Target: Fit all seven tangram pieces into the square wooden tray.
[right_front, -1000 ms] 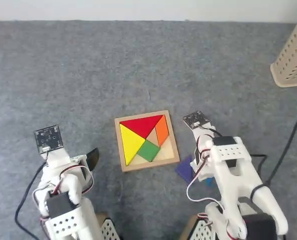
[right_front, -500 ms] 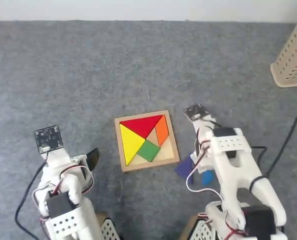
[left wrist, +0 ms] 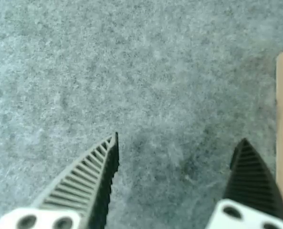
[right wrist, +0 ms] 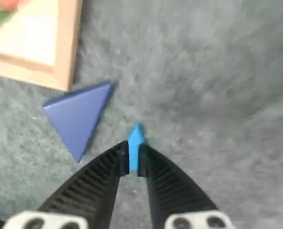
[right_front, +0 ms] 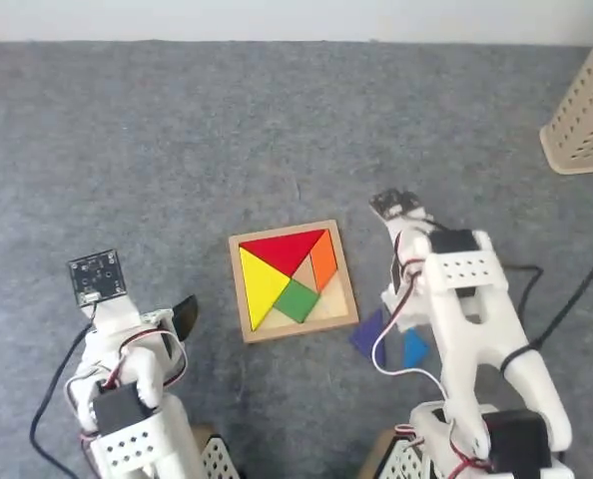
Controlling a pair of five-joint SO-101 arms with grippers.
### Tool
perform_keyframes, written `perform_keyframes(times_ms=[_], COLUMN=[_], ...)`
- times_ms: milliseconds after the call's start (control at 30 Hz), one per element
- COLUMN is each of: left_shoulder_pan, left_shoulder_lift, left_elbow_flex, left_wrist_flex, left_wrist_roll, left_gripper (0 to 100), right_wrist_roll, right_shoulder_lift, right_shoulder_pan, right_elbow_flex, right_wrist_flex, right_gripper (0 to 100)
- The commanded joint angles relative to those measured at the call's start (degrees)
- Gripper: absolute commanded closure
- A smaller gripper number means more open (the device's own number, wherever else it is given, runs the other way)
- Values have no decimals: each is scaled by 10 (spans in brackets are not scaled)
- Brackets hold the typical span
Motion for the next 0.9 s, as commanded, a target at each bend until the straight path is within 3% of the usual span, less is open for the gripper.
perform_keyframes(times_ms=[0,233,600,767,867], left_shoulder_pan=[-3,-3,-3,-3,-3], left_shoulder_lift=[-8,-8,-8,-8,-8], left_elbow_flex=[-7,-7,-7,-7,-7], left_wrist_flex=[4,4,4,4,4], left_wrist_roll=[-1,-1,-1,-1,-1], left_gripper=[646,646,646,646,646], right_wrist_roll=[-41,-75,-76,-76,-76], right_shoulder_lift=[-2,5,6,22,44], right_shoulder_pan=[5,6,-5,-45,-44], right_elbow_flex=[57,61,133,158,141], right_wrist_flex=[-53,-65,-128,-151,-144], right_gripper=[869,770,772,775,853])
